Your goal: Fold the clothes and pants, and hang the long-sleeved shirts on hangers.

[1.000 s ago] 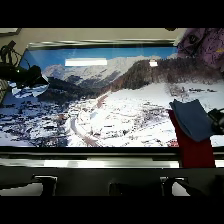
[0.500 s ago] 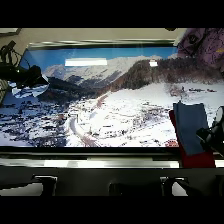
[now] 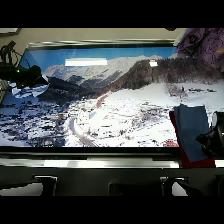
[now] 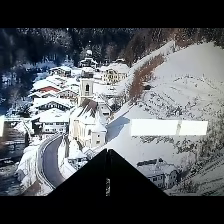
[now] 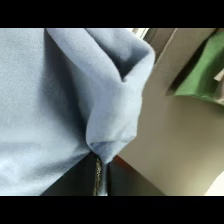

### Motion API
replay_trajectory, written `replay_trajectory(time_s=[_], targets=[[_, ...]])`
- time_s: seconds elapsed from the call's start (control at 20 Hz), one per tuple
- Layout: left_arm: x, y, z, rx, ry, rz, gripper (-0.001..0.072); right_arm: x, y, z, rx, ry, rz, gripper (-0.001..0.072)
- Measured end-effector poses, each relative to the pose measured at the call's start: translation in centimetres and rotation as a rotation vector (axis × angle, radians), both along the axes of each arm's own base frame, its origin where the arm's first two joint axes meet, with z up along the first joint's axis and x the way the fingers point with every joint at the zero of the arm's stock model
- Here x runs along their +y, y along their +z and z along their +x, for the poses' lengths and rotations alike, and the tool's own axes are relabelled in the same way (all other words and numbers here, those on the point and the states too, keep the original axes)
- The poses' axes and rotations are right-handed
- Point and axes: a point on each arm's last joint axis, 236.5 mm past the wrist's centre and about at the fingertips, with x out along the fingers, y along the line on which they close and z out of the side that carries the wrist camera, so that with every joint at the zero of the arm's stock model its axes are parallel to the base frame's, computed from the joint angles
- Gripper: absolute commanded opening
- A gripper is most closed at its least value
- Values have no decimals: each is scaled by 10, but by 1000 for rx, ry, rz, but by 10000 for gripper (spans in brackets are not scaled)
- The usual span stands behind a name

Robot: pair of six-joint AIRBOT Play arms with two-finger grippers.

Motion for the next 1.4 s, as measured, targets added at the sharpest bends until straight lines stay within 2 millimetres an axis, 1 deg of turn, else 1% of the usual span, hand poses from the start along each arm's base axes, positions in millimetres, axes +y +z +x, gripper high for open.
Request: replay_trajectory(time_s=[0.2, 0.25, 0.3, 0.35, 0.4, 0.5, 0.55, 0.6, 0.65, 0.7, 0.75, 0.8, 0.85, 0.95, 1.0, 1.05, 1.15, 1.2, 1.3, 1.4], targets=[[0, 0, 0, 0, -1, 0, 20, -1, 1, -7, 30, 0, -5, 33], [0, 0, 0, 0, 0, 0, 20, -1, 1, -8, 36, -1, -7, 123], [0, 0, 0, 0, 0, 0, 20, -2, 3, -11, 48, -1, -13, 292], [0, 0, 0, 0, 0, 0, 20, -3, 4, -13, 58, 0, -16, 410], [0, 0, 0, 0, 0, 0, 20, -4, 4, -12, 61, 12, -17, 422], [0, 0, 0, 0, -1, 0, 20, -7, 6, -8, 53, 45, -15, 415], [0, 0, 0, 0, -1, 0, 20, -10, 9, 0, 30, 71, -14, 398], [0, 0, 0, 0, -1, 0, 20, -11, 11, 11, -6, 103, -4, 318], [0, 0, 0, 0, -1, 0, 20, -10, 14, 28, -66, 146, 14, 229], [0, 0, 0, -1, -1, 0, 20, -6, 17, 48, -140, 191, 41, 190], [0, 0, 0, -1, -1, 1, 19, 1, 22, 73, -238, 247, 79, 153], [1, 0, 0, -3, 0, 4, 19, 12, 29, 100, -343, 306, 120, 116], [2, 2, 1, -14, 0, 14, 19, 25, 40, 130, -458, 377, 159, 106], [8, 9, 8, -70, 0, 50, 18, 59, 67, 181, -640, 542, 218, 45], [11, 14, 13, -108, 4, 74, 18, 79, 78, 200, -702, 630, 238, 26], [14, 19, 18, -149, 9, 97, 18, 103, 89, 216, -753, 726, 259, 26], [16, 23, 23, -213, 3, 145, 18, 154, 105, 238, -828, 898, 295, 26], [14, 23, 24, -239, -13, 174, 18, 182, 111, 246, -858, 975, 315, 26], [10, 17, 19, -263, -59, 233, 18, 230, 120, 251, -902, 1103, 353, 26], [6, 12, 15, -284, -97, 294, 18, 268, 126, 251, -929, 1199, 384, 26]])
